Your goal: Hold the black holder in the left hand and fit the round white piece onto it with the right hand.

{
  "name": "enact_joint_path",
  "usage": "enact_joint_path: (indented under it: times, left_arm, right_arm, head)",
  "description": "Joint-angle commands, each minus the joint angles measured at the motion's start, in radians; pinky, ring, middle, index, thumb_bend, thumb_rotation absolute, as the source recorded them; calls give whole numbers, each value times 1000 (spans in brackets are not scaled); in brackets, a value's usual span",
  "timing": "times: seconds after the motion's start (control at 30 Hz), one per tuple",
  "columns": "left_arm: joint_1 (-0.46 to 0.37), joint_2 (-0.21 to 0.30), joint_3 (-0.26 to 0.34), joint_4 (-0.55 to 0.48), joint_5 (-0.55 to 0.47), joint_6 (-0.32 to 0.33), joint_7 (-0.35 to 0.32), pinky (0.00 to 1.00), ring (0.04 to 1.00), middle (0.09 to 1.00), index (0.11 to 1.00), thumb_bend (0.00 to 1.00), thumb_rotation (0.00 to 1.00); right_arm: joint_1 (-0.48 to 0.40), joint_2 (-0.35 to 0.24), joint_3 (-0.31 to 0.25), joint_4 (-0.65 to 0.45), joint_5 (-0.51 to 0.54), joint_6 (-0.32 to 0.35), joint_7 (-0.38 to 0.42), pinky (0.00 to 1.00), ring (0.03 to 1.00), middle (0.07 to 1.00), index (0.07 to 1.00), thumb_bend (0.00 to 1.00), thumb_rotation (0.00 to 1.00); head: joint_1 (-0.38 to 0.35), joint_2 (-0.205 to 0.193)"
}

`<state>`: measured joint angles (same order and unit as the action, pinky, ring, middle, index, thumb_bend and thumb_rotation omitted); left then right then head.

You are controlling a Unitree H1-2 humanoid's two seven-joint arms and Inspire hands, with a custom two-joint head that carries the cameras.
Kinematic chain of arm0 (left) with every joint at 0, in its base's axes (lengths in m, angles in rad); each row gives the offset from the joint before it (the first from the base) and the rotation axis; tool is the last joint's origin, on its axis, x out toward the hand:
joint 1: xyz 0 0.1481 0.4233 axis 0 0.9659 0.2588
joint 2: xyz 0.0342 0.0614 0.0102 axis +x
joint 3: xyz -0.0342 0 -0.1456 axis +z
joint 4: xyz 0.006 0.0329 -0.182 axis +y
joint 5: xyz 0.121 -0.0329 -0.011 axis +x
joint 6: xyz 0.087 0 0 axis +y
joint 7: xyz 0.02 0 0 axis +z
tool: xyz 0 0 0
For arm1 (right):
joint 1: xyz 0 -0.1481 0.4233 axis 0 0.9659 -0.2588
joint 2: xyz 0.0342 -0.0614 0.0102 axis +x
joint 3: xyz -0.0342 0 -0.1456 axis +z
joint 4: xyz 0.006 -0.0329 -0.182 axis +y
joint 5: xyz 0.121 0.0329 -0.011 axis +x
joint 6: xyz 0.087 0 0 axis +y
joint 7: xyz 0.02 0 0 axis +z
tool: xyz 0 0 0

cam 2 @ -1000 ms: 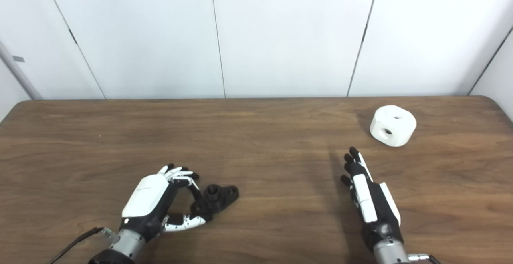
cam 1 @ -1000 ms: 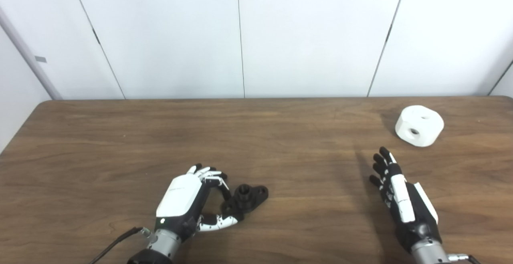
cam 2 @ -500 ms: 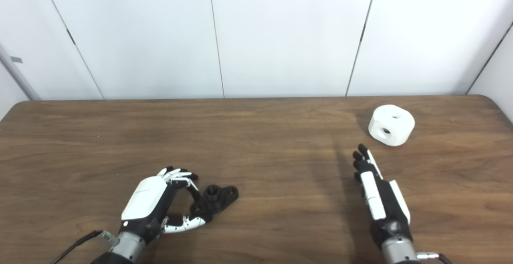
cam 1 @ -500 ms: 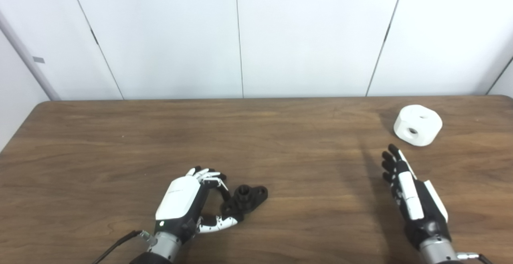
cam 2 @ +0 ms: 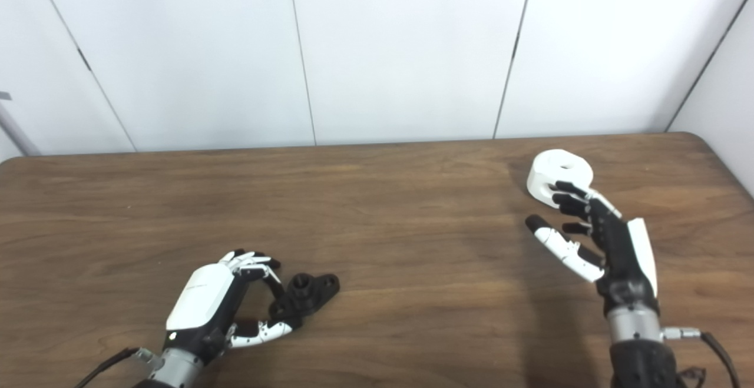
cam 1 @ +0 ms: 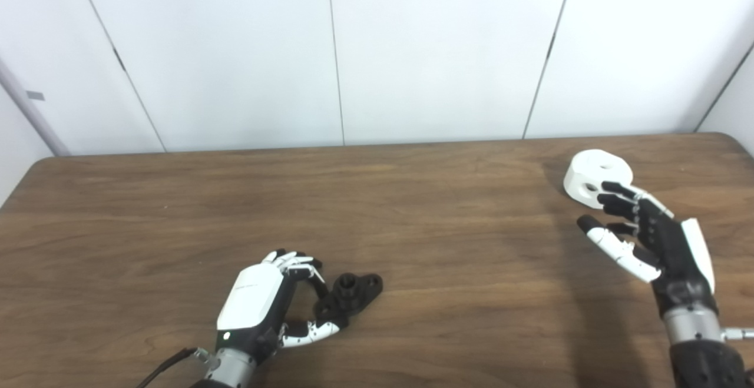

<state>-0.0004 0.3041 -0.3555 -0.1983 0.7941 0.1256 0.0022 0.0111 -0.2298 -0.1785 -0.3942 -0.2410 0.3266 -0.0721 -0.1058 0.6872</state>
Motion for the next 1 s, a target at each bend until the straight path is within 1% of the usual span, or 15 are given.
enact_joint_path:
  times: [0.0,0.07,0.1,0.13,0.2,0.27,0.37,0.47,0.5,0.57,0.6,0.73,0.8,0.87,0.97]
  left_arm:
    - [21,12,-18,31,24,-12,-30,935,855,756,485,522,48]
    - [21,13,-14,30,24,-13,-33,932,854,755,485,522,47]
    - [21,14,-11,30,24,-14,-34,932,854,755,485,522,47]
    - [21,16,-9,30,24,-16,-35,930,852,754,485,522,47]
    - [21,21,-3,33,18,-25,-33,926,849,751,484,522,47]
    - [21,24,3,36,14,-34,-31,925,848,750,485,522,47]
    - [20,28,11,34,11,-33,-41,923,849,749,485,522,46]
    - [21,32,17,29,11,-28,-52,918,849,751,485,522,46]
    - [21,34,19,29,11,-30,-53,912,845,751,484,521,46]
    - [20,38,22,29,11,-32,-57,909,842,751,484,521,46]
    - [20,40,24,28,12,-31,-60,909,842,751,485,521,46]
    - [21,44,33,14,7,-13,-87,914,847,755,485,521,46]
    - [21,46,37,12,7,-11,-95,915,848,756,485,521,46]
    - [22,47,41,12,7,-16,-95,910,844,753,485,521,46]
    - [24,47,47,10,7,-24,-96,904,839,748,485,521,46]
  right_arm:
    - [-45,-29,-17,-11,-11,-47,-15,894,891,858,730,670,395]
    - [-60,-42,-20,1,-38,-52,-23,917,905,861,710,694,374]
    - [-69,-52,-14,6,-74,-55,-33,913,907,861,699,720,365]
    - [-75,-57,-9,9,-100,-56,-40,885,895,856,693,737,361]
    - [-91,-70,-3,20,-139,-68,-49,856,882,858,688,756,344]
    - [-106,-77,-3,33,-159,-77,-55,865,884,866,691,769,335]
    - [-134,-90,-5,60,-181,-74,-62,839,874,869,695,792,320]
    - [-160,-103,-6,85,-212,-62,-68,855,882,874,697,811,349]
    - [-169,-109,-6,95,-222,-60,-68,878,891,874,703,822,368]
    - [-185,-120,-4,113,-243,-52,-64,880,893,873,706,837,390]
    - [-191,-124,-3,118,-253,-47,-61,861,891,875,711,847,399]
    - [-226,-151,7,171,-279,-36,-54,840,896,885,727,858,382]
    - [-247,-164,9,202,-276,-26,-46,836,906,898,745,878,402]
    - [-267,-179,13,234,-270,-33,-42,852,923,906,755,896,409]
    - [-296,-201,23,276,-276,-23,-30,869,950,919,765,915,404]
  head:
    - [-13,-1]
    - [-26,-3]
    - [-36,-4]
    - [-40,-4]
    - [-72,-6]
    - [-91,-8]
    - [-120,-13]
    - [-146,-16]
    - [-156,-18]
    - [-173,-20]
    - [-173,-20]
    - [-207,-27]
    - [-213,-29]
    - [-225,-31]
    - [-228,-31]
